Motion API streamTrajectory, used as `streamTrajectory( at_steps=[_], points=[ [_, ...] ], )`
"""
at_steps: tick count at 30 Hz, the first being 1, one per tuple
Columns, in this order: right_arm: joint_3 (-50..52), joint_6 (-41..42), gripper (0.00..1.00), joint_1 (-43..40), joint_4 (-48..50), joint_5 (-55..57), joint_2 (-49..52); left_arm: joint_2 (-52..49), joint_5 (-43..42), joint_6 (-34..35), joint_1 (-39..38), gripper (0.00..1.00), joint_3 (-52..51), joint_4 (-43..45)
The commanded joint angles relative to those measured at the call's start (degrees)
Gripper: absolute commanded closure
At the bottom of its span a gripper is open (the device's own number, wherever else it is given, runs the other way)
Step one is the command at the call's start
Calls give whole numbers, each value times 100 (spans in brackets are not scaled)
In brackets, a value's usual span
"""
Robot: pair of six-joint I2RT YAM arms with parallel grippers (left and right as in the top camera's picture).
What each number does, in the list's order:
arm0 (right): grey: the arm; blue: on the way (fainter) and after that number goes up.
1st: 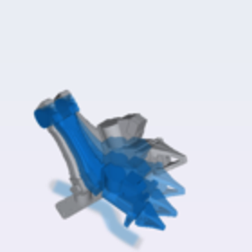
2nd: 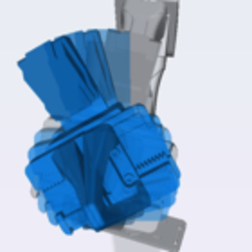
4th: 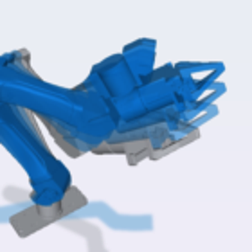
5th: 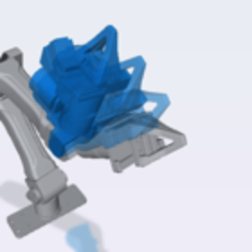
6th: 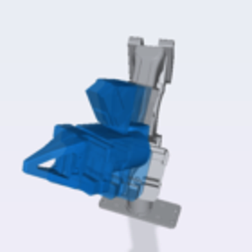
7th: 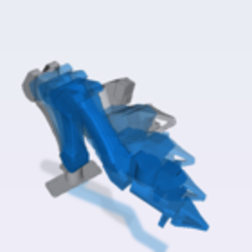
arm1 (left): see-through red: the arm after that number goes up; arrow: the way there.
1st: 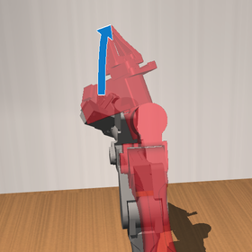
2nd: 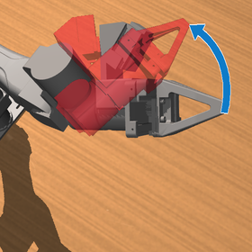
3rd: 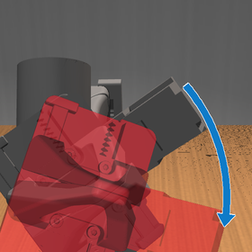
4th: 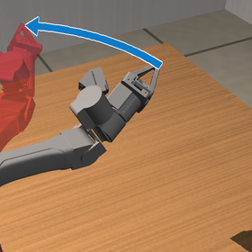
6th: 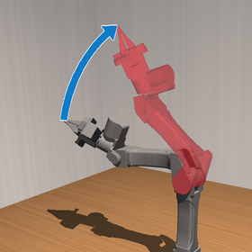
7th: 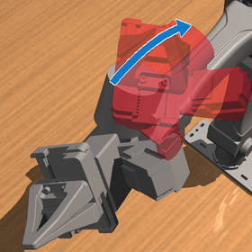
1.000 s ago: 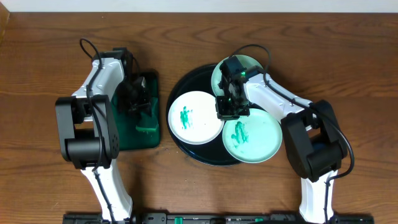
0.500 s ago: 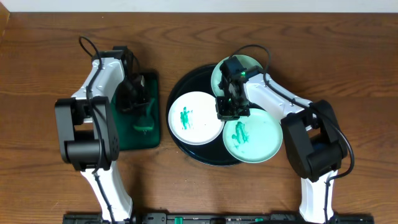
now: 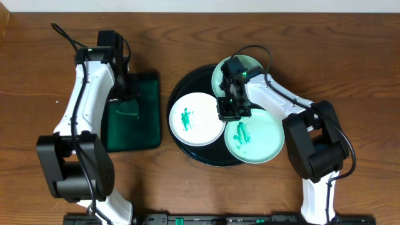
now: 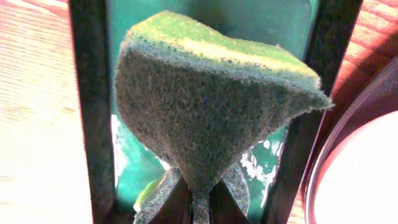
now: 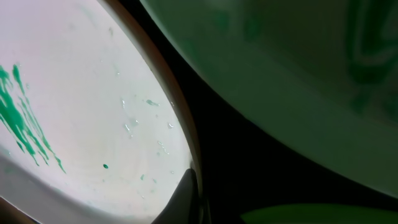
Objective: Clean dirty plates on tray and stack at the side
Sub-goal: 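Lift the sponge with the left gripper and carry it toward the white plate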
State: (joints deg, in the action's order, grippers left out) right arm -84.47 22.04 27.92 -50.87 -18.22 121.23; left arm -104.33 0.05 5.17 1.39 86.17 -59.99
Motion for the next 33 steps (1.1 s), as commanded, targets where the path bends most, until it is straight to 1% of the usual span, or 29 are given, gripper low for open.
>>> streamTrajectory(
  at_steps=[1, 9, 19, 22, 25, 29, 33],
  points=[
    [92, -133, 99, 46, -101, 127, 94, 61, 345, 125, -101, 93, 151, -7],
    [92, -133, 99, 46, -94, 127, 94, 61, 363, 267, -186, 92, 149, -33],
    [92, -133, 99, 46, -81, 127, 94, 61, 361, 273, -186, 93, 149, -55],
    [92, -133, 99, 46, -76, 127, 94, 61, 358, 573, -184, 93, 149, -229],
    [92, -133, 99, 46, -76, 127, 94, 61, 101, 907, -177, 93, 149, -553],
    [92, -136, 99, 46, -74, 127, 94, 61, -350, 1043, -179, 93, 149, -844],
    [92, -133, 99, 46, -74, 127, 94, 61, -415, 1045, -177, 93, 149, -922]
  ],
)
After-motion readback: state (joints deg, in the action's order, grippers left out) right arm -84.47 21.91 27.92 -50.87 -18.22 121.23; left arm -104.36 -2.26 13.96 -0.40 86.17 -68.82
